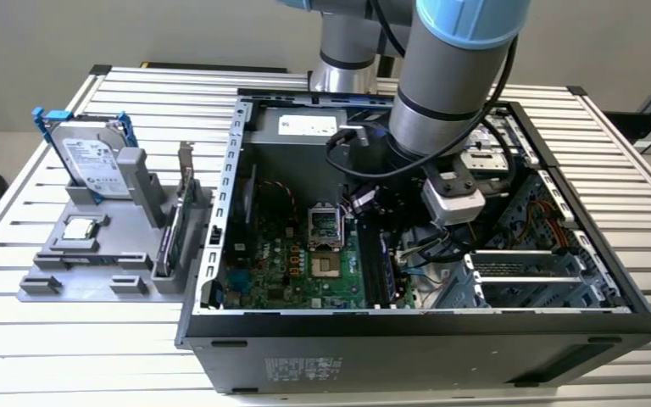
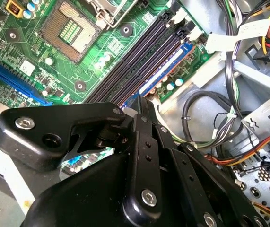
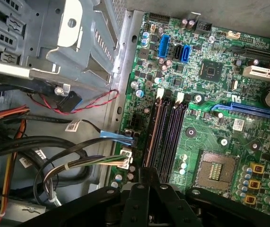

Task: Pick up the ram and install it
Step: 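Press down the ram until it locks into place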

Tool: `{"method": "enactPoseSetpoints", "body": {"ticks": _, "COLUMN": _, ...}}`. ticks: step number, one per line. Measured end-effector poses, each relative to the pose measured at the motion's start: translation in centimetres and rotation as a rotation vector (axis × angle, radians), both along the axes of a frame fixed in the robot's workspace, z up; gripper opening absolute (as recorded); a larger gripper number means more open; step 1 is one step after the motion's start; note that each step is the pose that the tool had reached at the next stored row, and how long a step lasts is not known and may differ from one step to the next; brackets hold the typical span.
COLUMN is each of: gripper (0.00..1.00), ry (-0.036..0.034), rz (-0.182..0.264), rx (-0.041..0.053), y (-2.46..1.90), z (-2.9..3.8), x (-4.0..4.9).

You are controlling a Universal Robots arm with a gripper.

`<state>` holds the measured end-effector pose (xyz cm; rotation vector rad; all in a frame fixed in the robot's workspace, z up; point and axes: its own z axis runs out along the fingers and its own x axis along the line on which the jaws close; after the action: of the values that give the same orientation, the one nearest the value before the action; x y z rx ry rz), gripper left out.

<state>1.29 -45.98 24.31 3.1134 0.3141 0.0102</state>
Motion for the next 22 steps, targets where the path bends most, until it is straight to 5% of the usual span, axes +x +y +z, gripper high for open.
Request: {"method": "enactPoseSetpoints", "body": {"ticks": 22, "gripper": 0.00, "ry": -0.0009, "rz": 0.342, "rx": 0.0000, "y": 0.14, "z": 0.00, "x": 0.00}}
